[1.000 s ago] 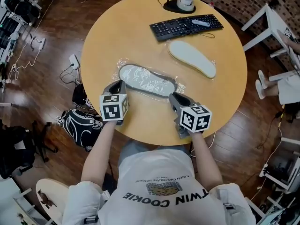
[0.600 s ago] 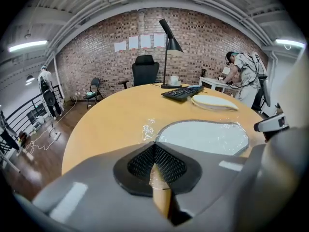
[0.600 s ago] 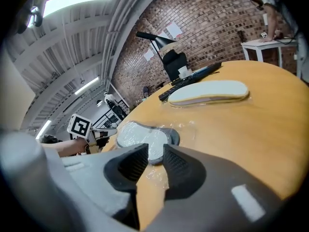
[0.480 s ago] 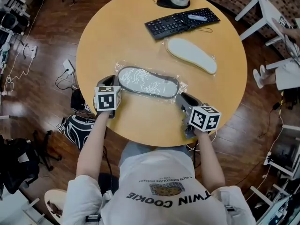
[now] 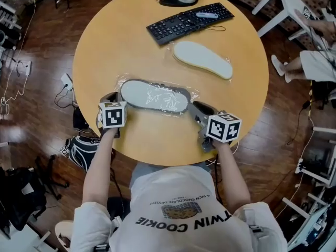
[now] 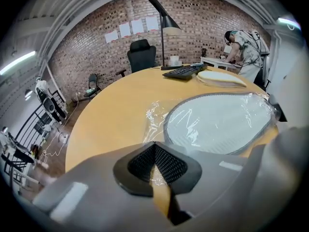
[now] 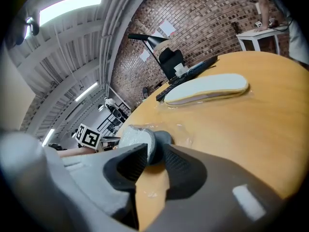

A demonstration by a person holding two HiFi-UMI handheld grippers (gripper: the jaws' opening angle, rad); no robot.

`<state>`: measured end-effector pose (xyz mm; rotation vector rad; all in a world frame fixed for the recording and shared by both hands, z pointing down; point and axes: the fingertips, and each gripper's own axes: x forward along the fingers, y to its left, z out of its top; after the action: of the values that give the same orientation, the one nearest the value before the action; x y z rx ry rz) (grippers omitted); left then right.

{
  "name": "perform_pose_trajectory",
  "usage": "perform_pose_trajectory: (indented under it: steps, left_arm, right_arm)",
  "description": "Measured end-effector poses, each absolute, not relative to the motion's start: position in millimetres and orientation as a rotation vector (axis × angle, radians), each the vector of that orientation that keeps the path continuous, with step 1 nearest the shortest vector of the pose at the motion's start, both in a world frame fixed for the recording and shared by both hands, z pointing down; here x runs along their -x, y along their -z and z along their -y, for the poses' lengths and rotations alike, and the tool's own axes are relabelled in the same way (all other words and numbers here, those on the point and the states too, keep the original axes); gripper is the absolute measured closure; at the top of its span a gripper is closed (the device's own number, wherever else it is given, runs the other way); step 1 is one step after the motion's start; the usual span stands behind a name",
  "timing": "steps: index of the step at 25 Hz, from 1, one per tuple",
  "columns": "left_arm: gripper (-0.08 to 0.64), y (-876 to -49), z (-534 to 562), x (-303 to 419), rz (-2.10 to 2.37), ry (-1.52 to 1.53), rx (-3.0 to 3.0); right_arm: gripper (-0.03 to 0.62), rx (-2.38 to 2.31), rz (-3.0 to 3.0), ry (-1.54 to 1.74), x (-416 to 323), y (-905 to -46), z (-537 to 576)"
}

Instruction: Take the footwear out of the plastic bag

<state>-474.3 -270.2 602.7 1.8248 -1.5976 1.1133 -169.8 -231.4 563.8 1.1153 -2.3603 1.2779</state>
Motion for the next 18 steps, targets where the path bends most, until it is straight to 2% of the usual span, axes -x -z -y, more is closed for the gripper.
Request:
perform_pose_trajectory:
  steps: [3, 5, 18]
  left_arm:
    - [0.560, -604.3, 270.2, 474.0, 1.589, -1.137, -1.811]
    - [0.558, -602.6, 273.0, 472.3, 1.588, -1.137, -1.822]
    - [0.558, -603.2, 272.4, 470.3, 1.571, -1.131, -1.824]
  right_arm:
    - [0.427, -1.040, 2.415, -1.307, 171.1, -560.1, 234.2]
    - [0.403, -0.972, 2.422, -1.315, 172.6, -561.8, 234.4]
    - [0.402, -0.803, 2.234, -1.355, 177.7, -590.7, 245.1]
